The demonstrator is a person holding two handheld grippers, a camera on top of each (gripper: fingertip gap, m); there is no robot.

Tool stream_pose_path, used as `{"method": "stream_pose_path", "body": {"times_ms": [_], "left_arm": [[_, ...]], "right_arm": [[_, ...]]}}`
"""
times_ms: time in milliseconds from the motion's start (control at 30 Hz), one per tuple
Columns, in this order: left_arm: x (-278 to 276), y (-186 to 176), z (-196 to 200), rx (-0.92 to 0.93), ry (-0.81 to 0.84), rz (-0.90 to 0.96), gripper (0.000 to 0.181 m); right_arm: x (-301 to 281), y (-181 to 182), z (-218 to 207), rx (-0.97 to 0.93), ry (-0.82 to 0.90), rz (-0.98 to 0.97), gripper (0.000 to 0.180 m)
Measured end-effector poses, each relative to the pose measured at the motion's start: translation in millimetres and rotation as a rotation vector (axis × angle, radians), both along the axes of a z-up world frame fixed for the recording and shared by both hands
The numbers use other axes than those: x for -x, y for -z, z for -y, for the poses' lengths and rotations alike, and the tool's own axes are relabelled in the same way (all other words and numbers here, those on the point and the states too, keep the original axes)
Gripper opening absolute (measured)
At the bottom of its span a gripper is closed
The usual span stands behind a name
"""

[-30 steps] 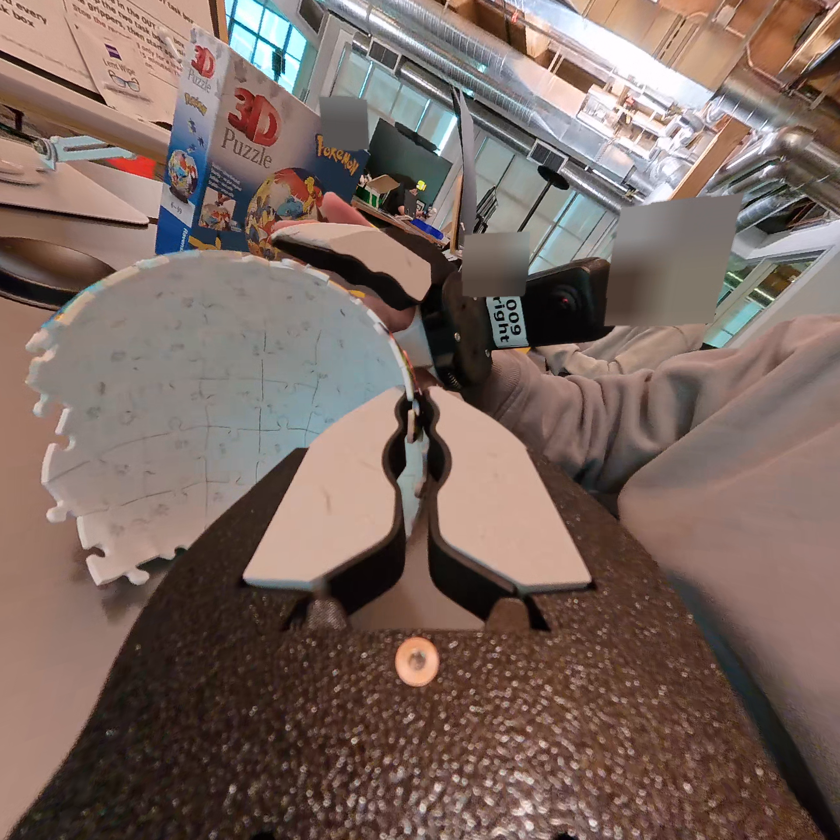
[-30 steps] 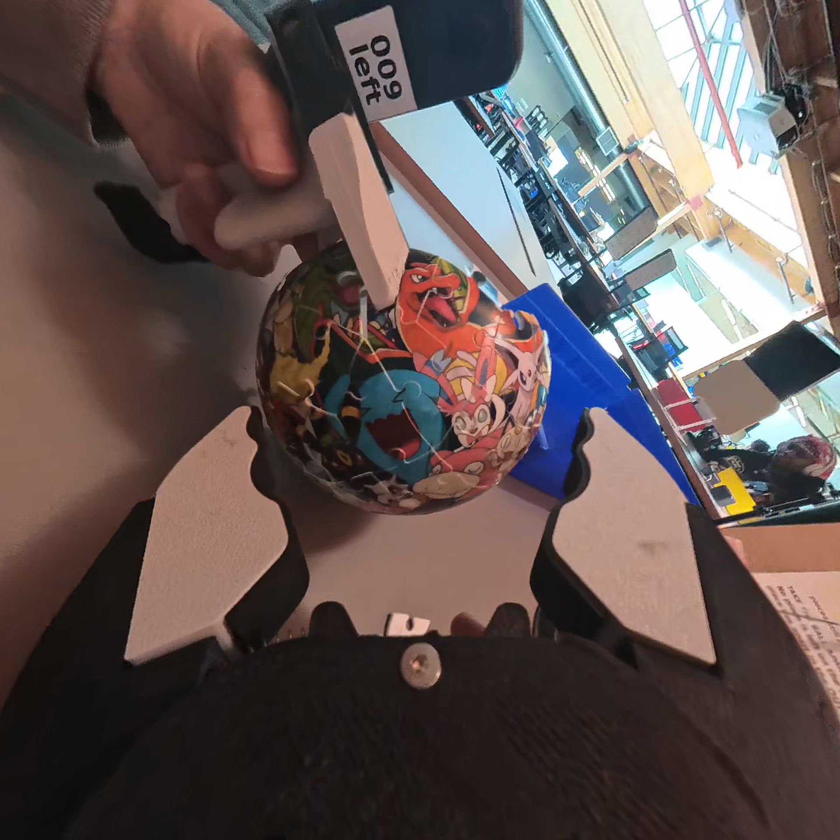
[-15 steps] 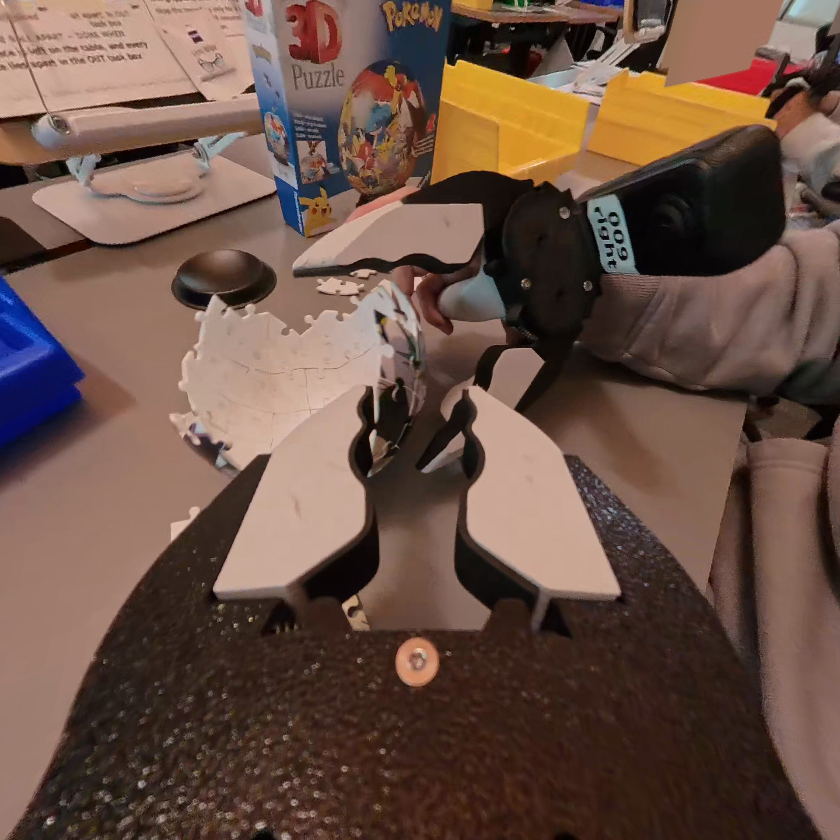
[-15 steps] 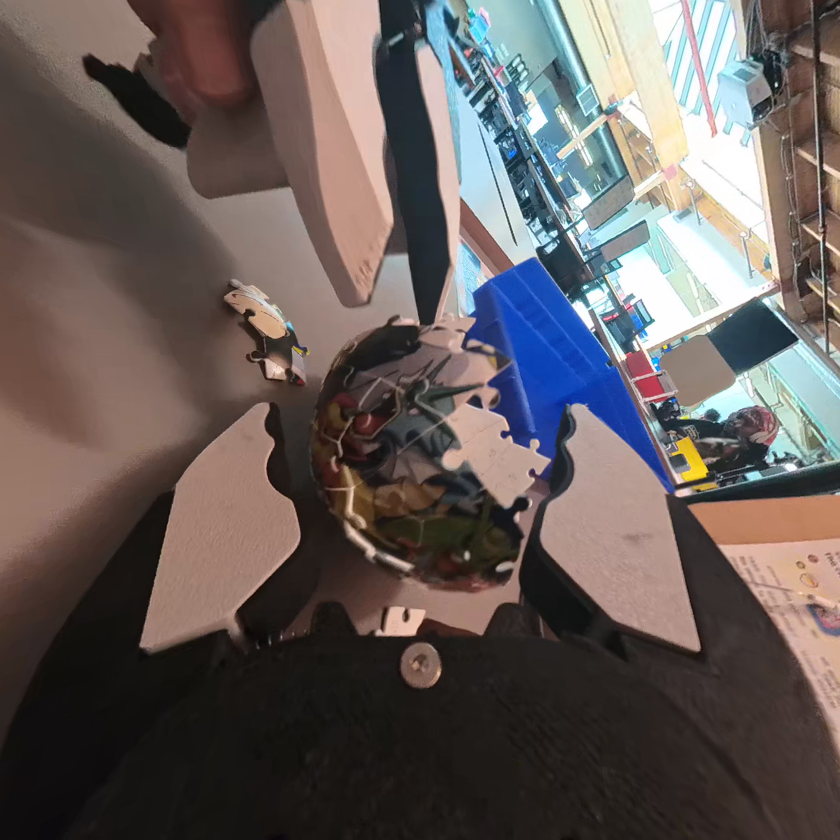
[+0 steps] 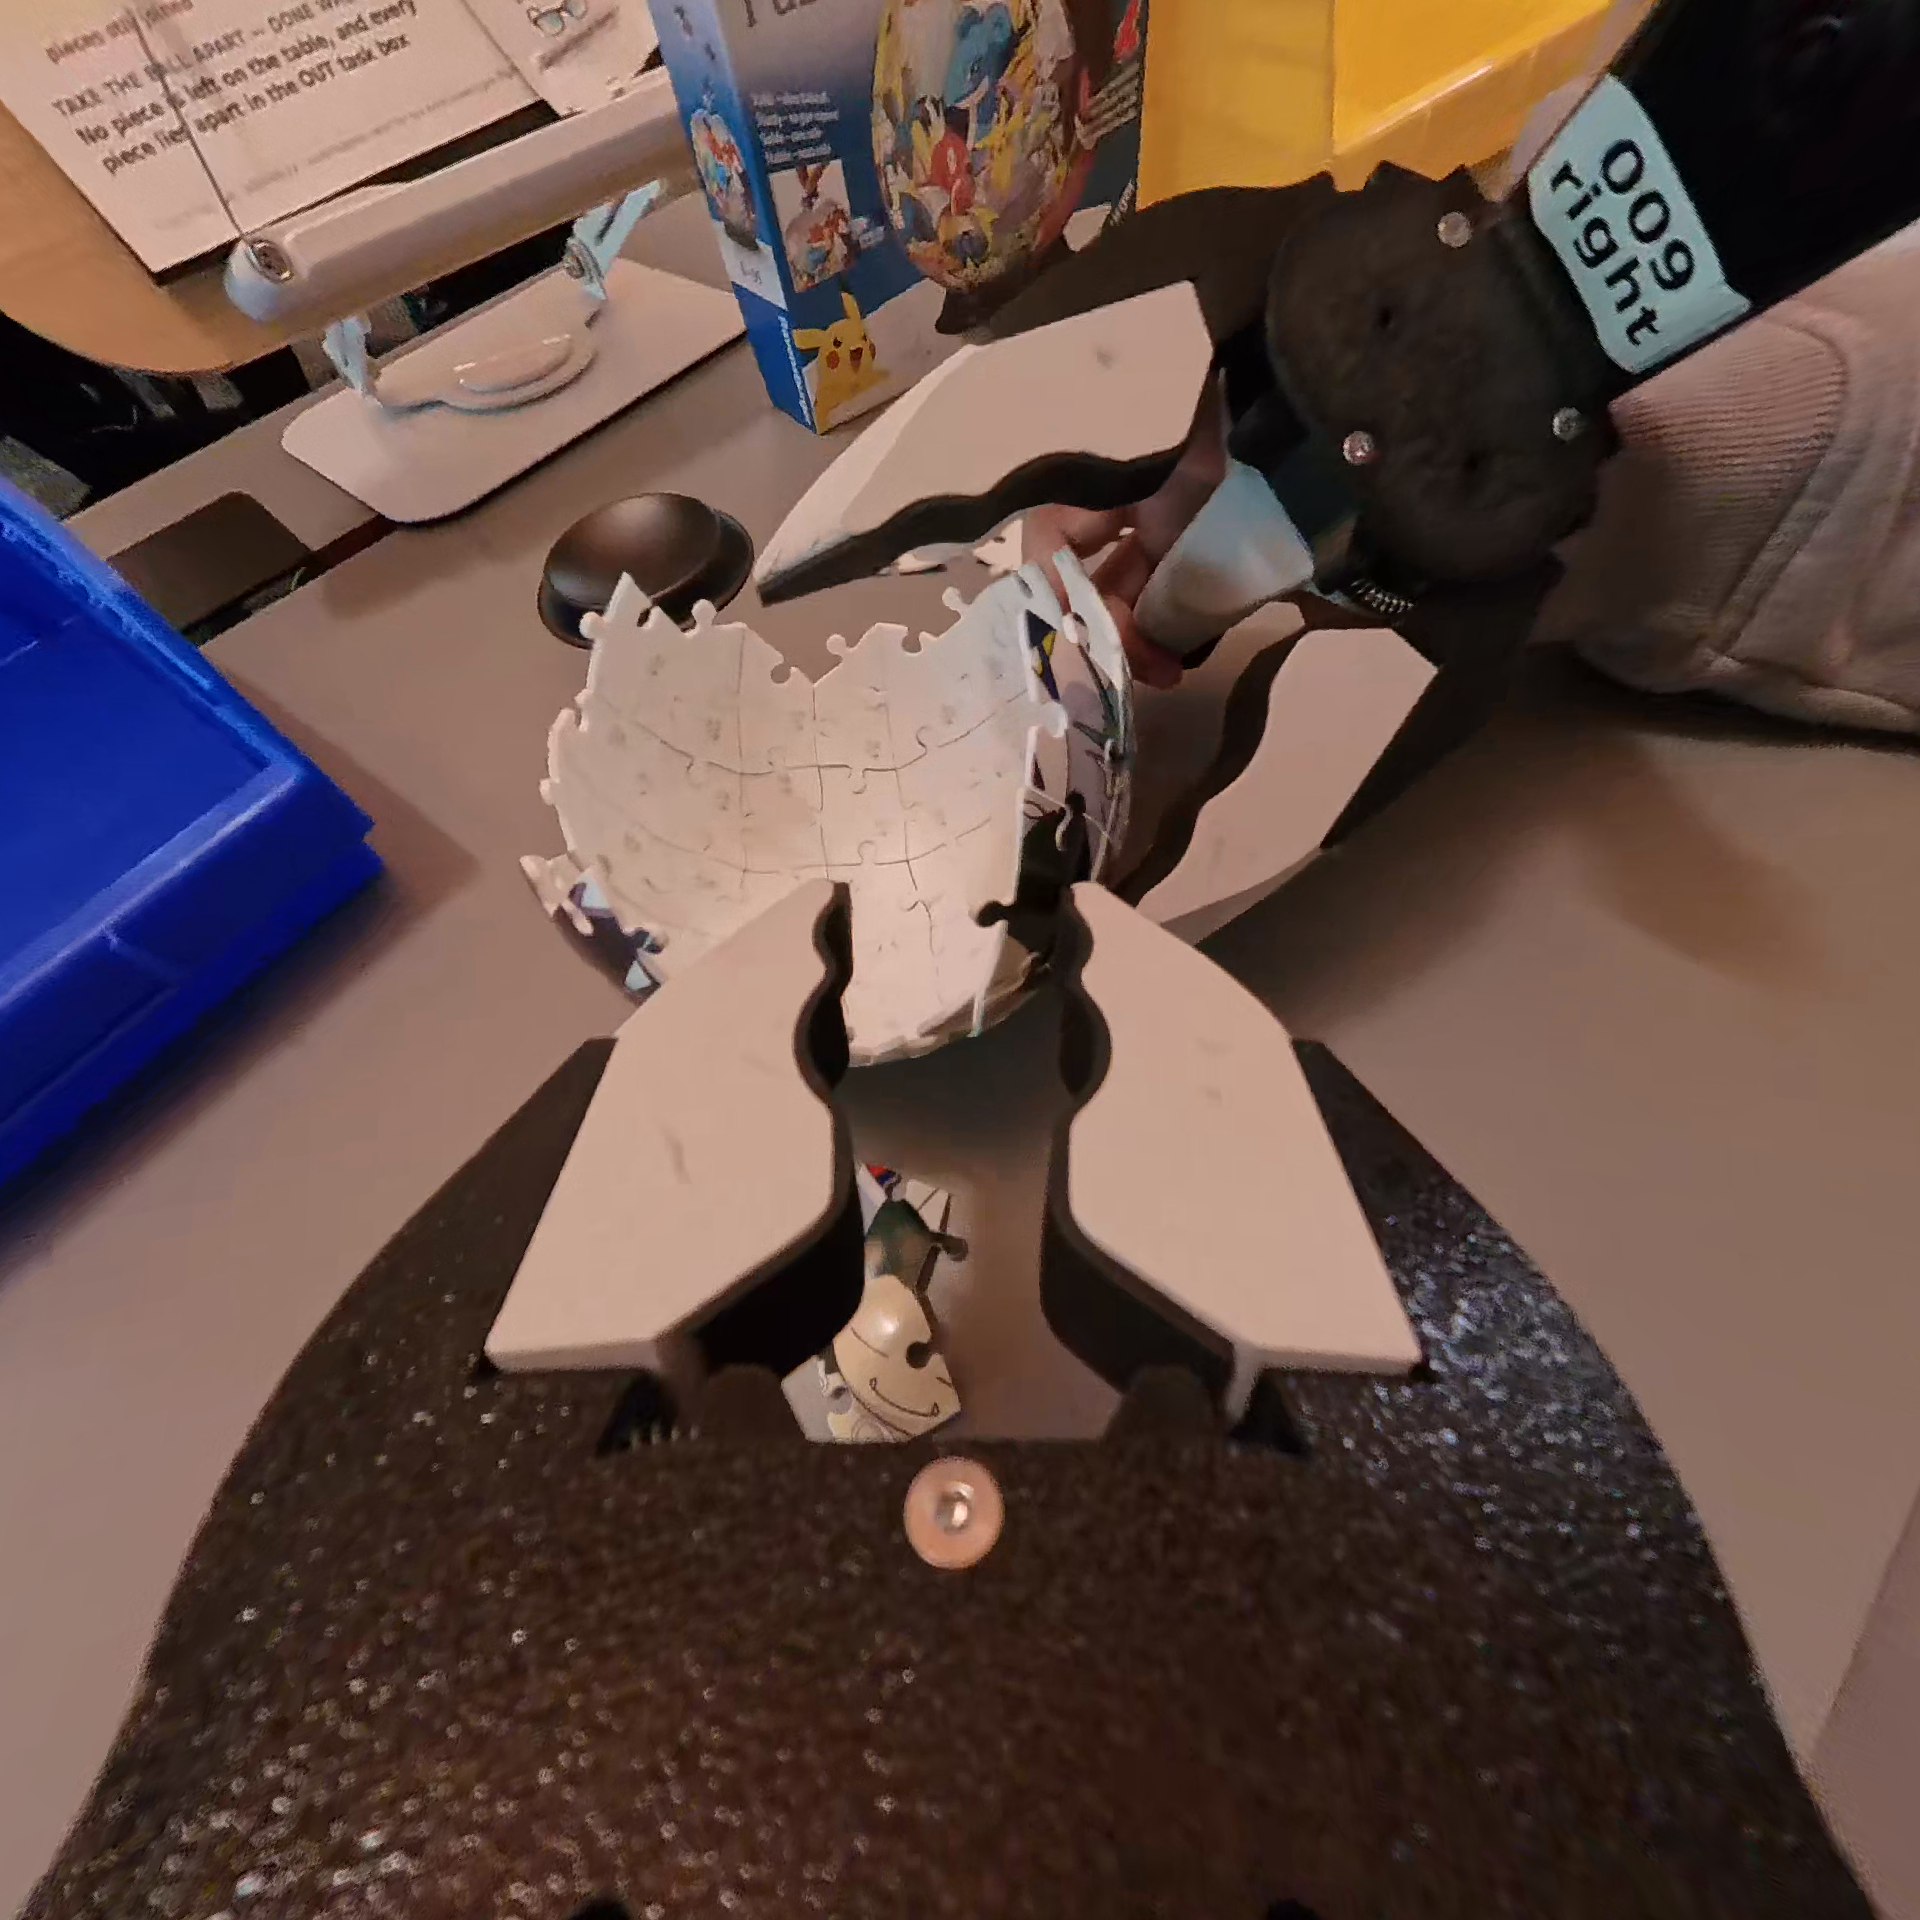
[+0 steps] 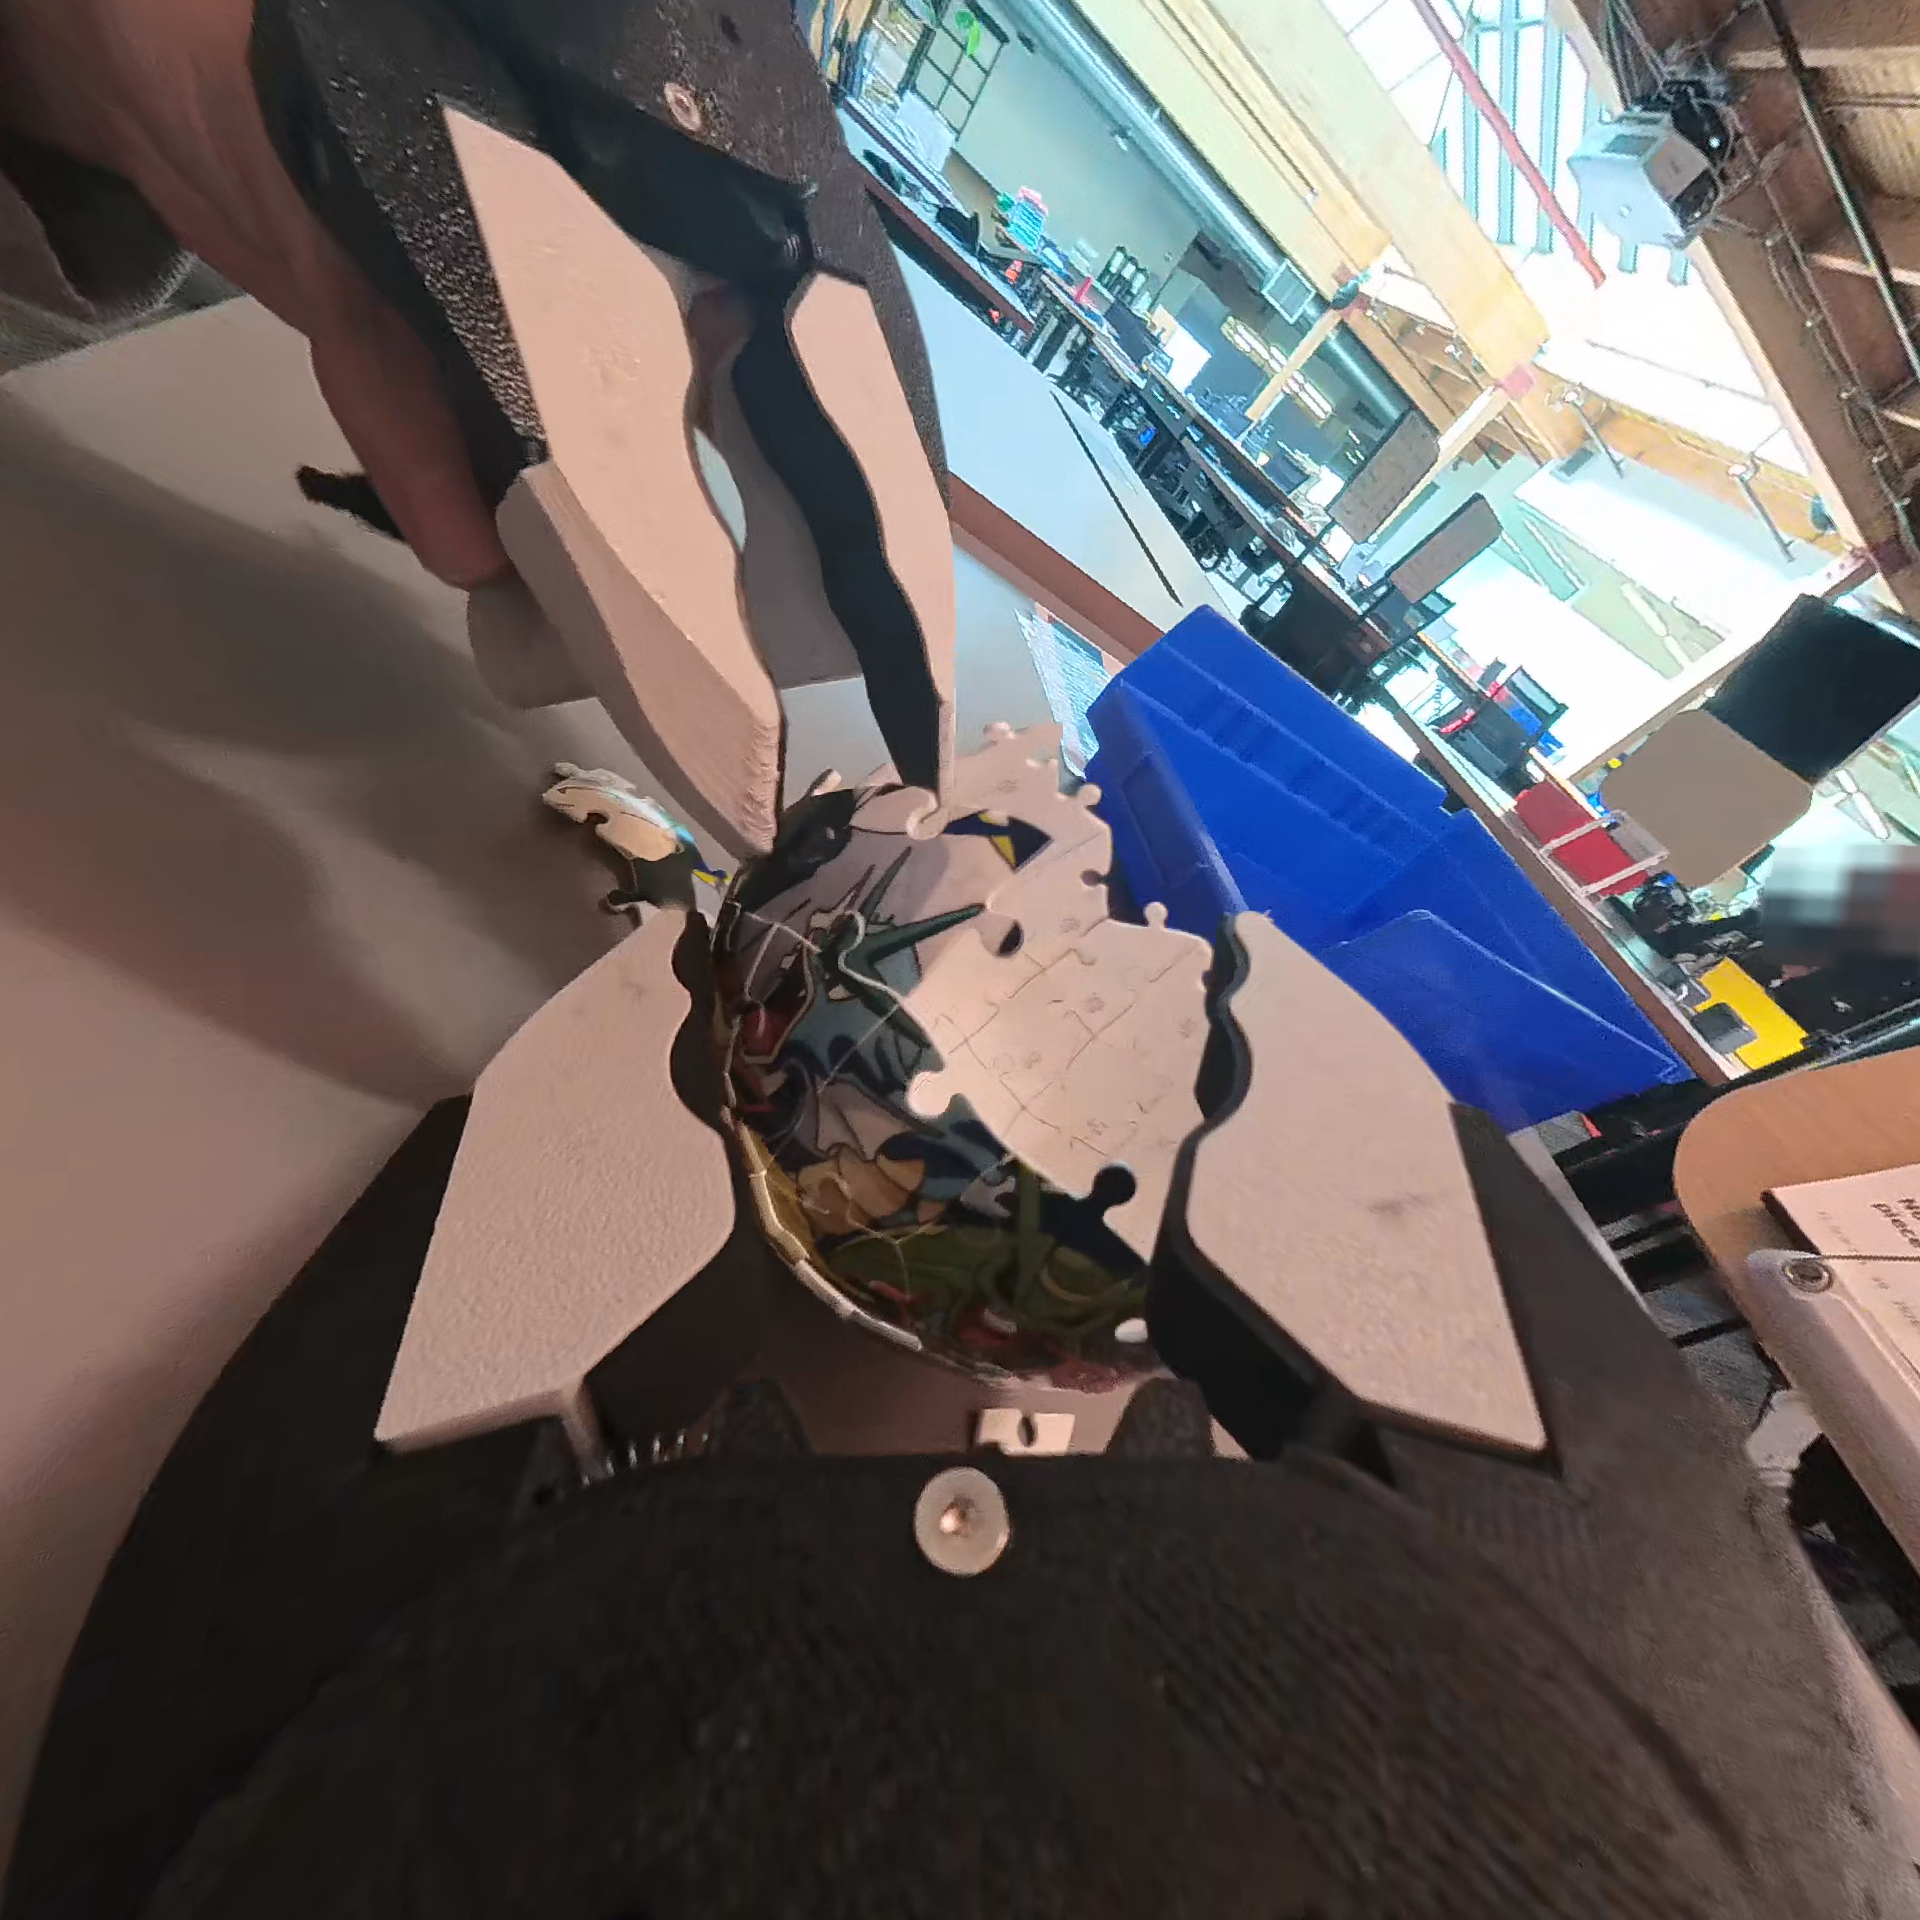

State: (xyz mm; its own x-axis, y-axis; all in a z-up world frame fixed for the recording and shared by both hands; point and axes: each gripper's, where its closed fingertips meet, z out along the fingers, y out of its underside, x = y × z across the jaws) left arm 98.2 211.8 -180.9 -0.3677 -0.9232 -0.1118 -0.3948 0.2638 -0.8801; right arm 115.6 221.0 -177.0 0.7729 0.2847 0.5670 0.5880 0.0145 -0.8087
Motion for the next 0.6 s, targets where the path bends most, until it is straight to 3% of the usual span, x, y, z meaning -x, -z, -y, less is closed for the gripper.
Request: {"method": "stream_pose_path", "body": {"times_ms": [100, 300, 600], "left_arm": [[0, 7, -2, -0.043, -0.006, -0.011, 0.042], [0, 19, -15, -0.133, -0.055, -0.018, 0.036], [8, 33, -9, -0.281, 0.018, -0.038, 0.036]], "right_arm": [[2, 7, 1, 0.031, -0.014, 0.019, 0.090], [4, 9, 15, 0.058, -0.081, 0.018, 0.091], [23, 19, 40, 0.142, -0.173, 0.020, 0.084]]}}
